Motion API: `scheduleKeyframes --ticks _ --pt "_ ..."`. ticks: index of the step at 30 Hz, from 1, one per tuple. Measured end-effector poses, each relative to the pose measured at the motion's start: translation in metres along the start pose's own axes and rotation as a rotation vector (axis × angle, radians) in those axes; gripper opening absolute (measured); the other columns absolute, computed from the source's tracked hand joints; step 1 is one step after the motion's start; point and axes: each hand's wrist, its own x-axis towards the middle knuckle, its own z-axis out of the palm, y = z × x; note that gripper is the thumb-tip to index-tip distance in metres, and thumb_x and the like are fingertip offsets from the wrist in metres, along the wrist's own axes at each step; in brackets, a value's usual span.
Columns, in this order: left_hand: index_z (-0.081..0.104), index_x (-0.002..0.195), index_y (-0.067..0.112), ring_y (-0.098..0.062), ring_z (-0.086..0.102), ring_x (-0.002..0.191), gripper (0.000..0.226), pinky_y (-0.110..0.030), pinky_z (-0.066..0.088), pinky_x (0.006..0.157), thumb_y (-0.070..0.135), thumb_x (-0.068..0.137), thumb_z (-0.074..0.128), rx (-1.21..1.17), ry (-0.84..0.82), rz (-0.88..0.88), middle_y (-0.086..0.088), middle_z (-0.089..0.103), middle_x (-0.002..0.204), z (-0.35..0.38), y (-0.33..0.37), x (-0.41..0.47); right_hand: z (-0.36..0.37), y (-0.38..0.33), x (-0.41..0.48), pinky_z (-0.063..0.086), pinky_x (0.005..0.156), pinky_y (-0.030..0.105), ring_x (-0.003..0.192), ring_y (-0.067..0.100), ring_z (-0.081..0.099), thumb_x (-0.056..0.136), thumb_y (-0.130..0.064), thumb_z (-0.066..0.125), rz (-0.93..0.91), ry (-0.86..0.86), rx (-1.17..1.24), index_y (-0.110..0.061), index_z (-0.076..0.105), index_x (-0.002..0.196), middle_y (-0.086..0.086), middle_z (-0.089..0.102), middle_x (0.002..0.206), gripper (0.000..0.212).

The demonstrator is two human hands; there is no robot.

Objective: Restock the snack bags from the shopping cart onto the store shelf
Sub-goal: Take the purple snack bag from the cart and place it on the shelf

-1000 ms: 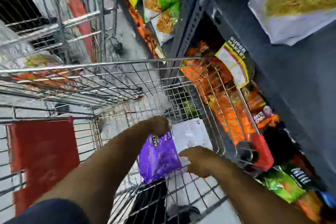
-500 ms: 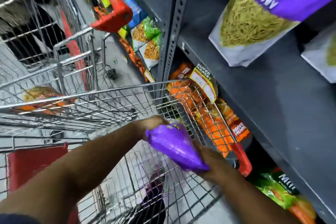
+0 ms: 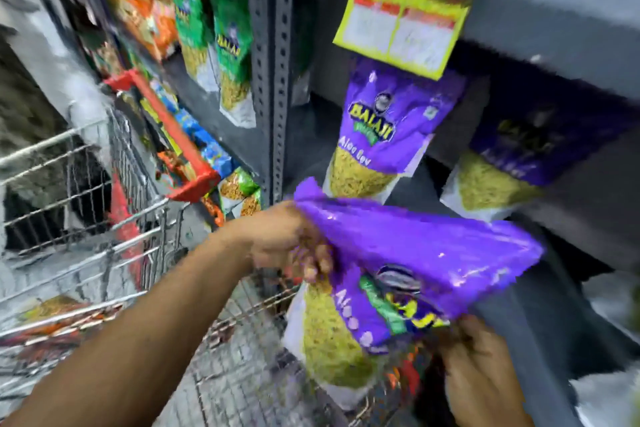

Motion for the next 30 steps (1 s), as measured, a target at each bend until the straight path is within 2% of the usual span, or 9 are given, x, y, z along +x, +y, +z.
scheduleKeyframes --ticks 3,7,9,15,17,21,24,27,30 --pt "0.055 0.077 0.003 -0.004 0.057 0.031 0.029 -0.017 0.048 0.034 0.003 0.095 0.032 -0.055 -0.155 0.094 -0.001 0.061 0.036 0.047 0.091 -0.01 -0.035 -0.021 0.026 0.042 0.059 0.007 0.062 -0.01 0.053 0.083 -0.017 0.052 -0.064 0.169 0.119 -0.039 0.068 0.078 -0.022 0.068 0.066 0.028" --pt "0.064 0.062 0.015 -0.004 0.064 0.044 0.051 -0.019 0.048 0.054 0.029 0.096 0.029 -0.267 -0.238 0.032 0.005 0.069 0.048 0.089 0.128 0.04 -0.052 -0.002 0.049 0.047 0.077 0.035 0.082 0.01 0.055 0.084 -0.051 0.053 -0.036 0.271 0.201 -0.018 0.066 0.088 -0.006 0.068 0.083 0.035" --pt "0.064 0.054 0.016 -0.002 0.062 0.042 0.055 -0.019 0.044 0.055 0.032 0.094 0.03 -0.298 -0.207 0.078 0.008 0.068 0.046 0.102 0.132 0.055 -0.054 0.011 0.062 0.043 0.071 0.033 0.075 0.005 0.052 0.083 -0.055 0.046 -0.033 0.295 0.095 -0.015 0.062 0.083 -0.009 0.066 0.076 0.043" --pt "0.055 0.087 0.019 -0.005 0.059 0.041 0.024 -0.017 0.04 0.045 0.022 0.095 0.033 -0.433 -0.154 0.408 0.004 0.071 0.056 0.123 0.109 0.054 -0.084 0.006 0.077 0.047 0.073 0.017 0.076 0.002 0.06 0.09 -0.006 0.052 -0.017 0.32 0.106 -0.015 0.063 0.094 -0.013 0.07 0.082 0.015" --pt "0.052 0.102 0.018 -0.008 0.061 0.053 0.017 -0.021 0.044 0.052 0.017 0.085 0.048 -0.495 0.047 0.458 -0.002 0.072 0.075 0.127 0.096 0.048 -0.097 -0.005 0.08 0.051 0.079 0.023 0.083 0.003 0.063 0.082 0.004 0.06 -0.041 0.297 0.268 -0.01 0.054 0.115 0.001 0.068 0.098 0.037" --pt "0.009 0.145 0.017 -0.011 0.033 0.133 0.114 -0.031 0.033 0.108 0.043 0.056 0.074 0.161 0.152 0.566 0.001 0.027 0.147 0.136 0.031 0.055 -0.12 -0.047 0.089 0.054 0.08 0.024 0.085 0.004 0.065 0.056 -0.05 0.08 -0.157 0.299 0.331 -0.032 0.063 0.102 -0.013 0.074 0.09 0.053" --pt "-0.017 0.145 0.02 -0.002 0.003 0.141 0.146 -0.026 0.014 0.115 0.051 0.048 0.087 0.421 0.062 0.619 0.013 -0.001 0.154 0.143 0.019 0.066 -0.133 -0.065 0.102 0.051 0.088 0.035 0.083 0.008 0.064 0.063 -0.049 0.072 -0.078 0.213 0.165 -0.026 0.071 0.088 -0.005 0.076 0.091 0.033" --pt "0.017 0.142 0.027 0.002 0.034 0.134 0.13 -0.031 0.035 0.113 0.042 0.038 0.094 0.279 0.042 0.667 0.015 0.036 0.146 0.152 0.024 0.073 -0.139 -0.061 0.111 0.05 0.091 0.036 0.087 0.014 0.067 0.073 -0.045 0.068 -0.037 0.252 0.005 -0.029 0.071 0.085 -0.008 0.075 0.088 0.02" --pt "0.035 0.128 0.04 -0.003 0.053 0.118 0.113 -0.041 0.05 0.096 0.063 0.031 0.088 0.313 0.124 0.567 0.017 0.055 0.128 0.153 0.015 0.083 -0.133 -0.054 0.105 0.046 0.069 0.013 0.067 0.0 0.062 0.073 -0.053 0.064 -0.086 0.554 -0.049 -0.026 0.067 0.083 -0.013 0.072 0.07 0.029"
